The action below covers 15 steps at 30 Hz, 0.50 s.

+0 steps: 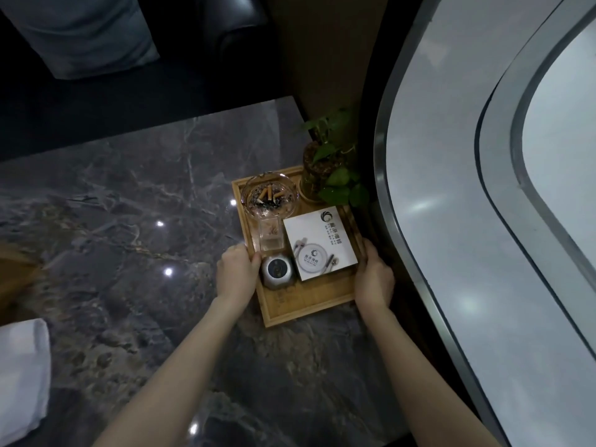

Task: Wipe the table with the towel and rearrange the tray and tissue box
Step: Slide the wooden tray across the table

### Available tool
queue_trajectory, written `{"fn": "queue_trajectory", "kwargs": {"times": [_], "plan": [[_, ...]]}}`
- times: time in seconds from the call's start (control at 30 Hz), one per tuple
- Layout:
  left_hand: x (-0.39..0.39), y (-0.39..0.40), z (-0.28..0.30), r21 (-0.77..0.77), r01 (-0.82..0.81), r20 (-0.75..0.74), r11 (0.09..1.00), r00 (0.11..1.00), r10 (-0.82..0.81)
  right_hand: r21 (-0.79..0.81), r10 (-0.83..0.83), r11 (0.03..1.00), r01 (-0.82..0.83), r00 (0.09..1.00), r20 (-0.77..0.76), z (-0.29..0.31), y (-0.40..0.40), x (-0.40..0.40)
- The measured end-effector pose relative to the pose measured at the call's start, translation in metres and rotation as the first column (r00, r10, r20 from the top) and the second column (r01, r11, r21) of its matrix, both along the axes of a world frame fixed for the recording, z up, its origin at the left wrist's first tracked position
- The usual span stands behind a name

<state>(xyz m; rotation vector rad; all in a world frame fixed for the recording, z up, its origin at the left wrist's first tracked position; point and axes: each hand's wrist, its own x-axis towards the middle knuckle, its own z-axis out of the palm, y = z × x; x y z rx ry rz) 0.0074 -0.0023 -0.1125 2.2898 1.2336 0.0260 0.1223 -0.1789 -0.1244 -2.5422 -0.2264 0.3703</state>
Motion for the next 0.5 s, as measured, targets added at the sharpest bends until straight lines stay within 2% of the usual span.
{"fn": "queue_trajectory", "kwargs": {"times": [0.07, 0.2, 0.3, 0.5], "plan": [[0.001, 0.001, 0.001, 0.000, 0.022, -0.003, 1.000, 1.000, -0.022, 0.041, -0.009, 0.999, 0.010, 0.999, -0.031, 0.001, -0.001, 0.002], [0.001, 0.001, 0.000, 0.008, 0.043, -0.039, 0.999, 0.998, -0.043, 0.162, -0.023, 0.987, 0.021, 1.000, 0.011, 0.003, 0.000, -0.002], [0.001, 0.001, 0.001, 0.028, 0.033, -0.043, 0.999, 0.999, -0.032, 0.192, -0.038, 0.981, 0.027, 0.998, 0.054, 0.004, 0.000, -0.004], [0.000, 0.003, 0.004, -0.015, -0.051, 0.061, 0.999, 0.997, 0.052, 0.210, -0.068, 0.977, 0.032, 0.983, 0.168, 0.011, 0.007, -0.009]]}}
